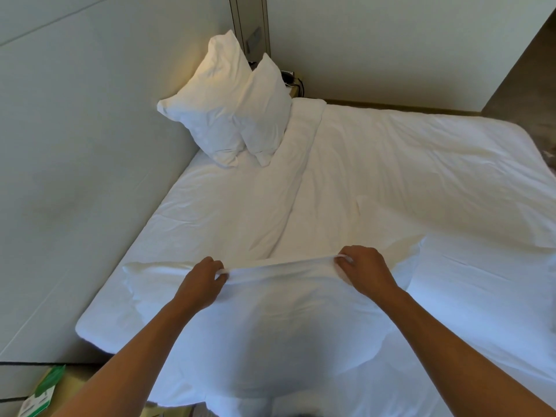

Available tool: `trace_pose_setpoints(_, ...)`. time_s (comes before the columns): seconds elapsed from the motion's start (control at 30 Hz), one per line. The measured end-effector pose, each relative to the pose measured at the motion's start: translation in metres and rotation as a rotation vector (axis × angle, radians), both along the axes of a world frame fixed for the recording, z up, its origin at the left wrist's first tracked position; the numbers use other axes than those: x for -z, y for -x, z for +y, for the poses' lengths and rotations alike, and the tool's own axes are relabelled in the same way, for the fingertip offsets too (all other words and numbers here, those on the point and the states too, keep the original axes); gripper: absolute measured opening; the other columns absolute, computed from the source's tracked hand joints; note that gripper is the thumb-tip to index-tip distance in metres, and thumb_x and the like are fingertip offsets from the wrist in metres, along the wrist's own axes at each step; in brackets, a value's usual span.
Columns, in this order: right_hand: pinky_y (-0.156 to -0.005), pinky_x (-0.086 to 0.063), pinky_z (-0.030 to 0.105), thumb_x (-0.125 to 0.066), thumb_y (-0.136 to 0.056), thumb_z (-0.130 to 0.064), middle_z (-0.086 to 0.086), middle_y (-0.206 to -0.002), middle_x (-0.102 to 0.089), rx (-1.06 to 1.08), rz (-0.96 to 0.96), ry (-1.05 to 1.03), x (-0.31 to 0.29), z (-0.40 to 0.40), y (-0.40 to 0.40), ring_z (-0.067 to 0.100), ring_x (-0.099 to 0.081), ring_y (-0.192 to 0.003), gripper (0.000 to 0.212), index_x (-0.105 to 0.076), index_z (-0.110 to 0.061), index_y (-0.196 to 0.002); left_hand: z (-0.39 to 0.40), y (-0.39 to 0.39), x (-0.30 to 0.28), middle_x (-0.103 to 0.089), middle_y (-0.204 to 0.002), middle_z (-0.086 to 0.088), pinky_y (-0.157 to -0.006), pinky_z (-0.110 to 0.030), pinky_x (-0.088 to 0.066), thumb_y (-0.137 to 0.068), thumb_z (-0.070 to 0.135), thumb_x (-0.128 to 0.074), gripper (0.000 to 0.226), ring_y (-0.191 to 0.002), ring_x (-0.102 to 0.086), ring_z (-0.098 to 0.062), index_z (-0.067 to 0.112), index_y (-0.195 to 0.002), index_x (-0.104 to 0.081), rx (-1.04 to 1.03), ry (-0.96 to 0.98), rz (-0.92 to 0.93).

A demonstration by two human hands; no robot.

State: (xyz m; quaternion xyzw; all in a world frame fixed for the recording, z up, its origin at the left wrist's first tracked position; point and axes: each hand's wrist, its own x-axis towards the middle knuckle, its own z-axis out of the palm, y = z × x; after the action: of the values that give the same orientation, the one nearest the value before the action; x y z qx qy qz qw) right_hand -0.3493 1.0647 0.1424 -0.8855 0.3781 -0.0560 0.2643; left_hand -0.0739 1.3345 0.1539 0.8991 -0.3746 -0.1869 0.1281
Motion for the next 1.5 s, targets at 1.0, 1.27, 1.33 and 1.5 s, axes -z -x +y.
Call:
trace_pose_setpoints(1.0,-0.085,-0.05,0.026,-0.062,-0.106,-0.031,0.004,-0.115,-0.073,-0.15,-0.565,0.192,-0.22,0.029,-0.284,0.024,-0.071,-0.101,0.026,-0.077,-0.013,-0.117,0.099,-0.112,-0.218,-0.069,-0.055,0.007,-0.058,-0.035,-0.057,-0.099,0.025,-0.051,0.025,-0.057,-0.066,-0.009,0.026,-0.076,-0.061,-0.545,0.486,-0.339)
trace_pose_setpoints(1.27,-0.102,-0.054,0.033,-0.054,-0.107,-0.045,0.003,-0.127,-0.074,-0.239,-0.417,0.243,-0.207,0.074,-0.408,0.023,-0.071,-0.11,0.035,-0.073,-0.02,-0.121,0.147,-0.21,-0.186,-0.069,-0.053,0.005,-0.057,-0.028,-0.05,-0.1,0.025,-0.053,0.031,-0.06,-0.066,-0.014,0.025,-0.069,-0.059,-0.661,0.494,-0.246)
trace_pose_setpoints(1.33,-0.106,-0.052,0.035,-0.052,-0.107,-0.047,0.003,-0.131,-0.072,-0.236,-0.368,0.241,-0.195,0.085,-0.44,0.024,-0.07,-0.115,0.037,-0.072,-0.02,-0.124,0.157,-0.24,-0.175,-0.069,-0.054,0.003,-0.062,-0.032,-0.054,-0.099,0.024,-0.053,0.032,-0.062,-0.067,-0.017,0.023,-0.068,-0.059,-0.664,0.483,-0.213)
trace_pose_setpoints(1.5,-0.097,-0.048,0.032,-0.053,-0.109,-0.038,0.008,-0.119,-0.072,-0.228,-0.231,0.184,-0.15,0.105,-0.507,0.029,-0.068,-0.112,0.033,-0.076,-0.015,-0.111,0.179,-0.309,-0.131,-0.07,-0.058,0.001,-0.069,-0.037,-0.057,-0.098,0.021,-0.053,0.03,-0.065,-0.068,-0.019,0.02,-0.068,-0.059,-0.637,0.433,-0.117)
